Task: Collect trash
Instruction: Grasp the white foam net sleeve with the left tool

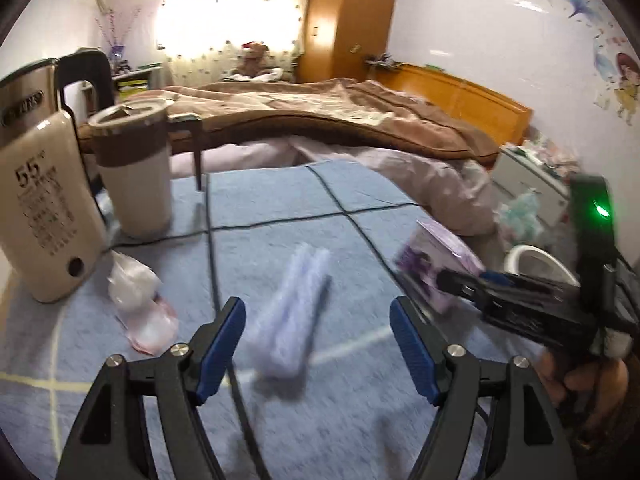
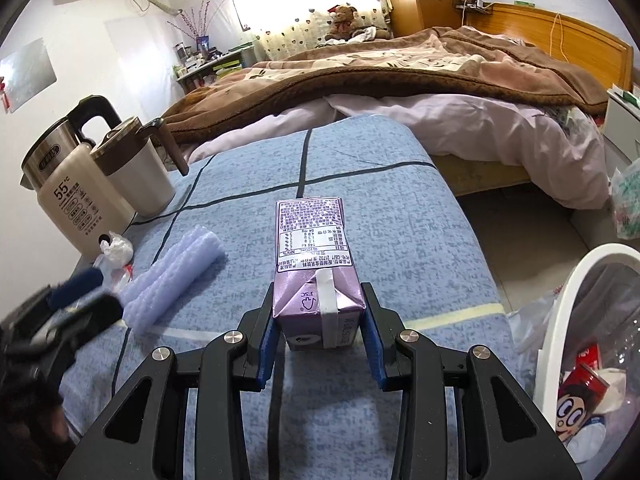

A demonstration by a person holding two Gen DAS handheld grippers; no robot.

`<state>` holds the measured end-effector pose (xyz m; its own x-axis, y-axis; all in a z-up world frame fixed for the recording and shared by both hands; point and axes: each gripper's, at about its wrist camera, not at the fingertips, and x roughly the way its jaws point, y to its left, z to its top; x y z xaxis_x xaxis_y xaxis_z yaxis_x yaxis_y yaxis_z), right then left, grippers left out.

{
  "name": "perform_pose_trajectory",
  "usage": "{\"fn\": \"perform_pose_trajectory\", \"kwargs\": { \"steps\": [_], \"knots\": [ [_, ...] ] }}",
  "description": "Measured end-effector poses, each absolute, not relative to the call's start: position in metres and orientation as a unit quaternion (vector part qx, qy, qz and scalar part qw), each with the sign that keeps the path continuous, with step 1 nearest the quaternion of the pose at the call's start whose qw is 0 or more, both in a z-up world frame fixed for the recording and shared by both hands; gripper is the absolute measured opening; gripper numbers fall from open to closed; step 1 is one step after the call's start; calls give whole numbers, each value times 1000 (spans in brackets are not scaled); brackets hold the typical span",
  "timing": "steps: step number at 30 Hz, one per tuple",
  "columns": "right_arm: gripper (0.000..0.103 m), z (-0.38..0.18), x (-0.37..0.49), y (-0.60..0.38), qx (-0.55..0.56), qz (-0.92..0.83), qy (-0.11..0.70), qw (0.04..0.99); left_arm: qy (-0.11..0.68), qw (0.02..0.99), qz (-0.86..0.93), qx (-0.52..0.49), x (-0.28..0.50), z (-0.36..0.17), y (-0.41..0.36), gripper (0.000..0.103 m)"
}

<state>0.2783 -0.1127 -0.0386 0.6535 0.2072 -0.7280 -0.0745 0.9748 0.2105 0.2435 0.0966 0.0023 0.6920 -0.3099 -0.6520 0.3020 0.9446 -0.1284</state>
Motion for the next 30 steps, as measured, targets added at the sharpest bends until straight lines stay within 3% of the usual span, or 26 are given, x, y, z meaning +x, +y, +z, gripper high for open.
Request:
{"fn": "perform_pose_trajectory", "kwargs": {
  "steps": [10,16,20,24,30],
  "knots": [
    [38,-42,278,-122,86,80,409,905,437,889,-140,-2,284,-42,87,78],
    [38,-42,278,-122,82,78,406,907,435,888,-149,0,280,-42,79,64],
    [38,-42,277,-123,83,79,407,906,442,884,-149,-4,281,-44,75,39],
    [38,-40,274,-123,83,80,406,907,445,884,-143,-14,280,-43,74,32],
    [38,-36,263,-128,86,78,400,909,440,886,-143,-22,268,-37,70,30]
  ]
}}
